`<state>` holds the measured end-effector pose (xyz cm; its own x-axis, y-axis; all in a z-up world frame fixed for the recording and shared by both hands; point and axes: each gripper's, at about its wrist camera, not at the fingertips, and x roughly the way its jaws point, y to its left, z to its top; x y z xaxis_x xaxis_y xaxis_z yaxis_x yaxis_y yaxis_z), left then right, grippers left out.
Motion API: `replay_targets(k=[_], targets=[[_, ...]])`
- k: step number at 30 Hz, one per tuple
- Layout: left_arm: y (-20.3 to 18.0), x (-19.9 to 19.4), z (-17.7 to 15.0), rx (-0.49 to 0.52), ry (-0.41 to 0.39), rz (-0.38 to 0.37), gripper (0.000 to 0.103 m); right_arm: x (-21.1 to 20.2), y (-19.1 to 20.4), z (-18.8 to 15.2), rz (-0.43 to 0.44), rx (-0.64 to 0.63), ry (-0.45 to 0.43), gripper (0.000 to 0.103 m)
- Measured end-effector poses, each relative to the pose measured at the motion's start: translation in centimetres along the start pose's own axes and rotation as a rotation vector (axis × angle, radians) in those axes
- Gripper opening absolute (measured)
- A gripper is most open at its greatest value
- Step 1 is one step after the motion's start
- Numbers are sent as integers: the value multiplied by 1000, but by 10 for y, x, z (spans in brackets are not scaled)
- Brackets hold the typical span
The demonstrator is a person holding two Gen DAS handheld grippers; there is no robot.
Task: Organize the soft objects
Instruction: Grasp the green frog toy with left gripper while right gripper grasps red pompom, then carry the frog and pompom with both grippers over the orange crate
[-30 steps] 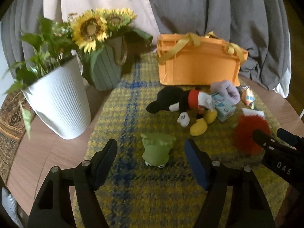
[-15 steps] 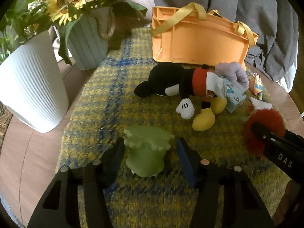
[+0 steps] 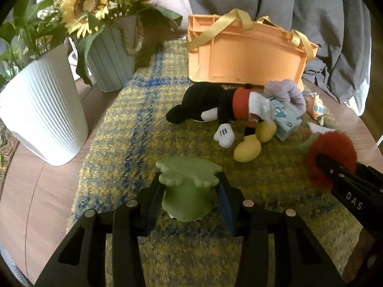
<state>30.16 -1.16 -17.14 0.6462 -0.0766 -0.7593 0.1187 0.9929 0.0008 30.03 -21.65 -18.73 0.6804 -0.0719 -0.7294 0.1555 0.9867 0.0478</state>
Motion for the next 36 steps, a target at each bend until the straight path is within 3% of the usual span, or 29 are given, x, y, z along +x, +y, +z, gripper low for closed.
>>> replay_targets(k=[22,36], targets=[[-19,-91,29,27,-200,-65,43,-93,-5,17,99,-29,-184,43],[-29,-119,65,32,-321,-90,43,-123,-3,53,151,-62,-267,43]])
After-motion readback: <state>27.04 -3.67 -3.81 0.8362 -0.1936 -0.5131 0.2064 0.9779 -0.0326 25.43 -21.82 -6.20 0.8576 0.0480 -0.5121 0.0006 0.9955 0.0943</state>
